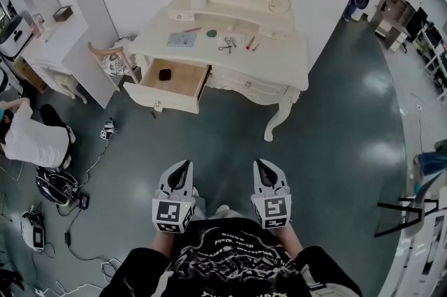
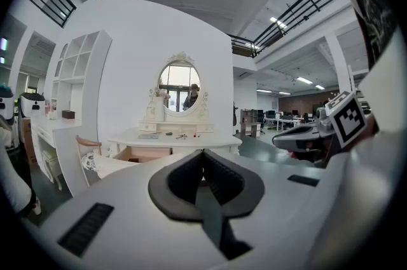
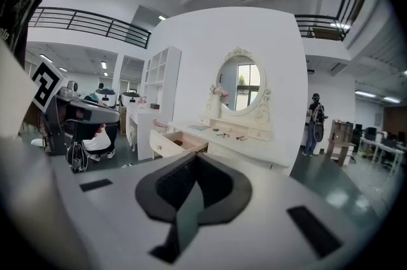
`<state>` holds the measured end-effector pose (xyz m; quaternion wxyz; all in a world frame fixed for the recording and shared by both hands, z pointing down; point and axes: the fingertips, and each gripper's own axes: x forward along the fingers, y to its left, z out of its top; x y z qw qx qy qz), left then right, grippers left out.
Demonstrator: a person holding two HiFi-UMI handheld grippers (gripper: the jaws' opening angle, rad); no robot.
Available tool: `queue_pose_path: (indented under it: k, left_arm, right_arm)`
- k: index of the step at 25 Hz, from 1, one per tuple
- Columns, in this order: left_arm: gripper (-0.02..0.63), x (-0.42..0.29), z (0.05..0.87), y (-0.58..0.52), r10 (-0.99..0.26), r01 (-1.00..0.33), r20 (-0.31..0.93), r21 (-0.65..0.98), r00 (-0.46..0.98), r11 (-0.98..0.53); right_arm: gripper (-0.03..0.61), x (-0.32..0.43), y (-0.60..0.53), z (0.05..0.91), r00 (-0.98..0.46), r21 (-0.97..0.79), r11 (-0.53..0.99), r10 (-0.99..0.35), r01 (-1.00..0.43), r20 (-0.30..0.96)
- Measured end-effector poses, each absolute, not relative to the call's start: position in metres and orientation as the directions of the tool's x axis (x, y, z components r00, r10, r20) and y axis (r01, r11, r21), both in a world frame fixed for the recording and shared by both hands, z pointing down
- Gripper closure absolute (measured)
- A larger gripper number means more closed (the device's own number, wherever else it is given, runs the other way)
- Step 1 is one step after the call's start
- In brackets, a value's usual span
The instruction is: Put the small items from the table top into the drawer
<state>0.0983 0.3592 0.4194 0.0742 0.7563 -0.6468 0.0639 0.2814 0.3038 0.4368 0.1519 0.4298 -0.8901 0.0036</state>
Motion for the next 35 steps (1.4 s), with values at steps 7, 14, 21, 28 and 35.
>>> queue_pose_path:
  k: [7,14,21,28,35]
  left_arm:
    - [0.598,0.095,0.412,0.352,-0.976,-0.989,0.161,0.031,0.147,-0.144]
    - [0.598,0.092,0.409,0.354,-0.98,-0.991,0.144,0.006,0.135,-0.136]
    - [0.598,0.089,0.406,0.338,-0.981,-0.988,0.115,0.015,0.153,-0.153]
    - [0.598,0.073,0.403,0.301,-0.982,-0.986,0.086,0.01,0.168,-0.168]
    - [0.598,0.057,0.403,0.267,-0.976,-0.982,0.101,0.011,0.191,-0.191]
  right_arm:
    - [0.571,0.283,0.297,0.432,-0.581,0.138,0.624,-0.773,-0.769,0.255]
    - [0.569,0.292,0.291,0.422,-0.573,0.151,0.601,-0.796,-0.785,0.195]
    - [0.569,0.294,0.277,0.41,-0.568,0.153,0.584,-0.811,-0.797,0.14]
    - [0.568,0.29,0.251,0.408,-0.538,0.184,0.561,-0.827,-0.807,0.165]
    - [0.568,0.278,0.222,0.404,-0.525,0.171,0.551,-0.833,-0.817,0.176]
